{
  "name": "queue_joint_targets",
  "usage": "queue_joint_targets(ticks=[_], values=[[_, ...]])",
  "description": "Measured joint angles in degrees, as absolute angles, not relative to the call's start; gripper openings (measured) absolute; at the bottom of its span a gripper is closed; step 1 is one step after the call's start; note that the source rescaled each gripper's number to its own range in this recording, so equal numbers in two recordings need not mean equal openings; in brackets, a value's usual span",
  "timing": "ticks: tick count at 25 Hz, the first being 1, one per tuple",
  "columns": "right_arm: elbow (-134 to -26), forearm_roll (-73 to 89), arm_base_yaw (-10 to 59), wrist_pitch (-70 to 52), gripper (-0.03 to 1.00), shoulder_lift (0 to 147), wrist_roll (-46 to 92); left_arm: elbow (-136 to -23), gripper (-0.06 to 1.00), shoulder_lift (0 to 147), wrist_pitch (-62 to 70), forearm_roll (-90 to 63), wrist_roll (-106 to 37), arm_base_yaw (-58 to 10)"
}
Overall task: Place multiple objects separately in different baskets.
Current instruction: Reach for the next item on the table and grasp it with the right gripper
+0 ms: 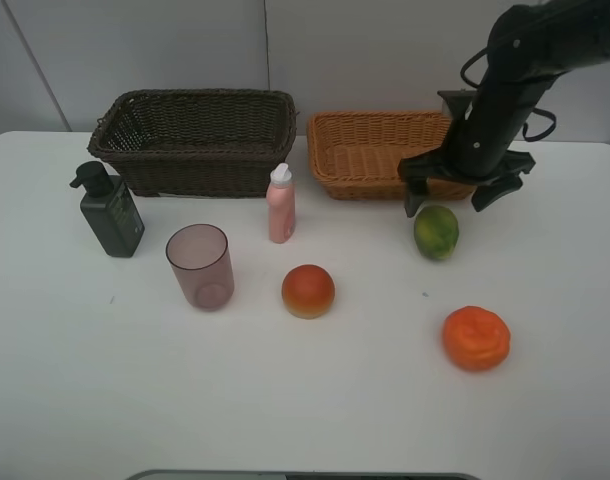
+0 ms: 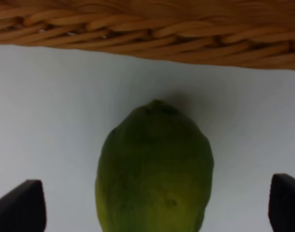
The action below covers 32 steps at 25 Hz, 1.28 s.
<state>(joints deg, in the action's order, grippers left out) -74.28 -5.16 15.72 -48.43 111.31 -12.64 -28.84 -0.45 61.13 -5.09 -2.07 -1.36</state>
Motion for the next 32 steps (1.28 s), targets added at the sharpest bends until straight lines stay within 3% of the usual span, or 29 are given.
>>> queue_joint_targets(ticks=[28, 30, 32], values=[[-70.63, -5.72, 16.92, -39.85, 0.91, 118.75, -15.68, -28.84, 1.00, -0.45, 61.13, -5.09, -2.07, -1.36], [-70.63, -5.94, 16.92, -39.85, 0.83, 118.86, -15.69, -28.84, 1.00, -0.45, 61.13, -5.09, -2.07, -1.36], [-70.63, -6.24, 16.92, -39.85, 0.58, 118.93, -15.69, -28.84, 1.00, -0.45, 61.13, -5.09, -2.07, -1.36]])
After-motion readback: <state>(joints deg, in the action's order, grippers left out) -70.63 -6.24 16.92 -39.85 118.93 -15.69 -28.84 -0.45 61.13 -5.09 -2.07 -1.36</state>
